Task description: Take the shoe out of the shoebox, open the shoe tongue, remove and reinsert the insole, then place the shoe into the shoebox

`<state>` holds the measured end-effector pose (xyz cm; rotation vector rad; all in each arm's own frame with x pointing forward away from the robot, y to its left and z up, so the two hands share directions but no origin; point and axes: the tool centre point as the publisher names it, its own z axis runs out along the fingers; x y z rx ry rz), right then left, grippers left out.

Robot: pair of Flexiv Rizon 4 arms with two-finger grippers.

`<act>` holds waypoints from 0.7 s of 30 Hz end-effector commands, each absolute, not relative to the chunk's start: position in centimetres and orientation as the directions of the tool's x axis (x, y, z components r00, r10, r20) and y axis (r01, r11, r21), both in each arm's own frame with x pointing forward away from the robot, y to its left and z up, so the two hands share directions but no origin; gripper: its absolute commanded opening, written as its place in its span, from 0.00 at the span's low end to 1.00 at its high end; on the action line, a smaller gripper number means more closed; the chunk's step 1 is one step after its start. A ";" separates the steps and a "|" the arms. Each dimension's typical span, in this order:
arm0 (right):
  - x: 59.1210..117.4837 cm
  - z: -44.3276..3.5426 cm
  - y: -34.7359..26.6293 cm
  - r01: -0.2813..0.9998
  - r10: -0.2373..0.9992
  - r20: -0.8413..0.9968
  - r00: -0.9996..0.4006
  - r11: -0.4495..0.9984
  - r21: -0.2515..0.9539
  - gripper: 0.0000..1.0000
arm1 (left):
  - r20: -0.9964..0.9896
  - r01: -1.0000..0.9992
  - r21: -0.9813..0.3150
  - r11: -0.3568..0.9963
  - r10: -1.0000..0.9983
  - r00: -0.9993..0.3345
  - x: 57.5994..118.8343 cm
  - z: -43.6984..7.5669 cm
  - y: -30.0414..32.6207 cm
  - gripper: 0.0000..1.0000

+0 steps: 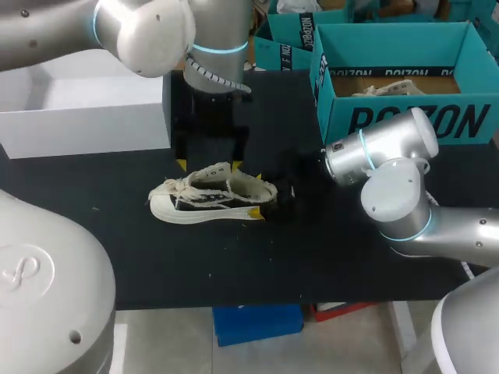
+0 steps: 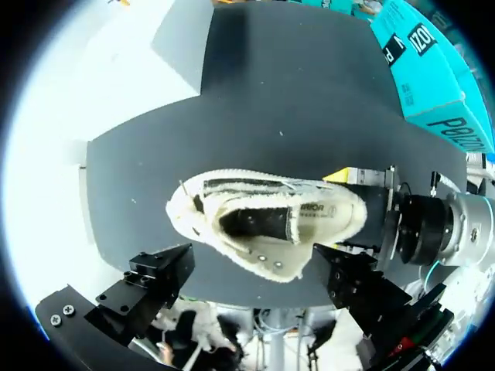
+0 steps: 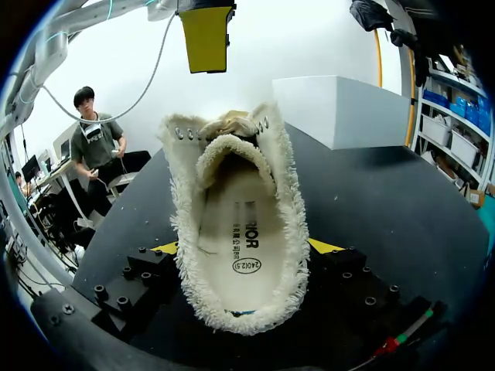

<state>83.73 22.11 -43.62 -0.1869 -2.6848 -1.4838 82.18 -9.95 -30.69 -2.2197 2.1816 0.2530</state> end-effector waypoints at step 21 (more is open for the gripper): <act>83.7 -43.7 22.2 0.141 0.074 0.120 -0.990 0.528 0.837 0.00 | -0.371 -0.999 -0.007 0.038 -0.928 -0.033 82.0 -35.9 -11.7 1.00</act>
